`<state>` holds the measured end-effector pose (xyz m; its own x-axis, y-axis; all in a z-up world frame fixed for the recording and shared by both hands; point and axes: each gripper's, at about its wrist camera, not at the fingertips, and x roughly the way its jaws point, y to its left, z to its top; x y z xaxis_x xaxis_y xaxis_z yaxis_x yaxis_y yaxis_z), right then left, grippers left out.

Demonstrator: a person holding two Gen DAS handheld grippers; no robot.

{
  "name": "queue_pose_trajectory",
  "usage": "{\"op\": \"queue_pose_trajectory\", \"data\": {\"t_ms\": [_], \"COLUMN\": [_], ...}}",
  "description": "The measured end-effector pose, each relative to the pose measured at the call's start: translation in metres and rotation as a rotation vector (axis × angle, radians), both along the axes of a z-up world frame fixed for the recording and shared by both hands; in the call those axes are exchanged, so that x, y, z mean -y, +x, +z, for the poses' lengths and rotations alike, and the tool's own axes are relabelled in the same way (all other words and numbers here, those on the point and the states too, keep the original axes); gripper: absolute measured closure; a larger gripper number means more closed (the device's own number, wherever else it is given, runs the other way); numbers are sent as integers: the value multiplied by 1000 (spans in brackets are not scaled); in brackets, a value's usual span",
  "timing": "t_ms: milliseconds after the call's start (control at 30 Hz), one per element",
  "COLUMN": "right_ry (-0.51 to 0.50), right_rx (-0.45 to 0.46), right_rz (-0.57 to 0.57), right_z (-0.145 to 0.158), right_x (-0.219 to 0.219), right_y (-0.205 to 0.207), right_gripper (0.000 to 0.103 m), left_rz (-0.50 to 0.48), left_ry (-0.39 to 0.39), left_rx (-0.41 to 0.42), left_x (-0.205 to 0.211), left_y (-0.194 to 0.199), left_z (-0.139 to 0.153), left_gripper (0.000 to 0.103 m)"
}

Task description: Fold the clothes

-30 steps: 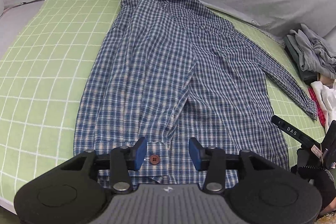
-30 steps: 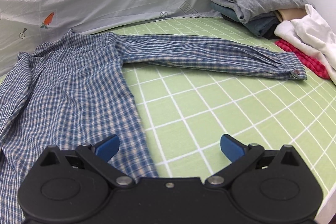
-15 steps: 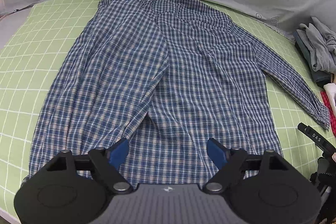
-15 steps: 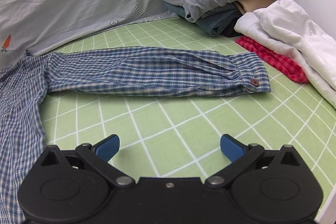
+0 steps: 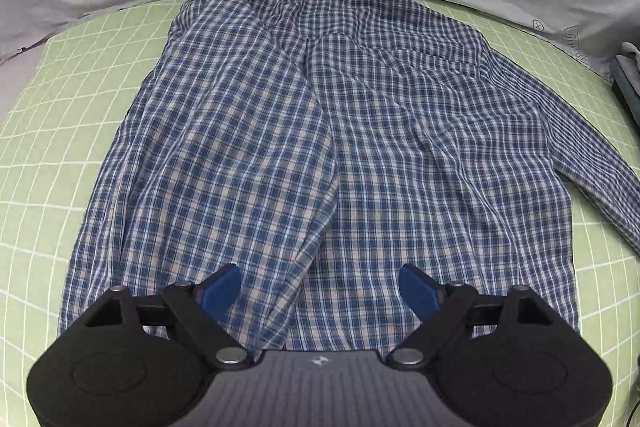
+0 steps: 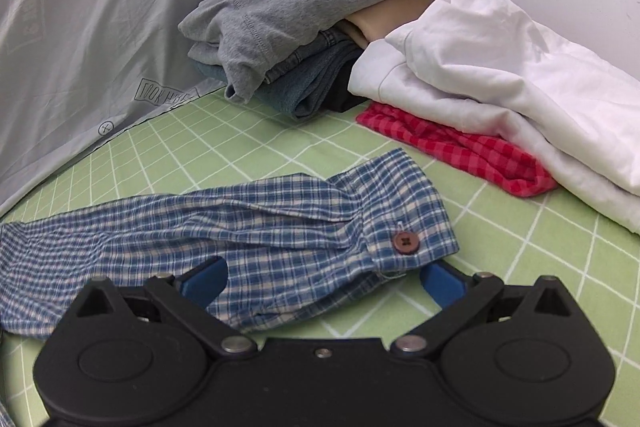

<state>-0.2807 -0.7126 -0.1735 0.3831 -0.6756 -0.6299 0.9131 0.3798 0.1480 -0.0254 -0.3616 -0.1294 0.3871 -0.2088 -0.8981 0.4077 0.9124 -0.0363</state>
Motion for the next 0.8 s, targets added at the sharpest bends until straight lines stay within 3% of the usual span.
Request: {"op": "queue_pose_trajectory", "data": {"t_ms": [100, 233, 367, 433, 467, 533, 600, 700, 800], "right_ry": [-20, -55, -48, -54, -62, -67, -50, 17, 93], "right_rx": [-39, -135, -128, -123, -120, -112, -104, -35, 73], "right_rz": [-25, -11, 5, 9, 24, 64, 97, 125, 158], "right_z": [-3, -9, -9, -7, -5, -1, 1, 4, 7], "right_x": [8, 12, 16, 16, 15, 14, 13, 13, 9], "right_y": [13, 28, 30, 32, 33, 38, 45, 50, 56], "right_gripper": [0, 0, 0, 9, 23, 63, 79, 94, 97], "left_rz": [16, 43, 20, 24, 28, 32, 34, 37, 32], "left_ry": [54, 66, 80, 79, 76, 73, 73, 73, 73], "left_rx": [2, -25, -2, 1, 2, 3, 3, 5, 6], "left_x": [5, 5, 10, 10, 10, 10, 10, 11, 10], "left_y": [21, 35, 29, 29, 29, 29, 31, 30, 29], "left_z": [-13, -28, -36, -37, -37, -38, -38, -38, -38], "left_gripper": [15, 13, 1, 0, 0, 0, 0, 0, 0]}}
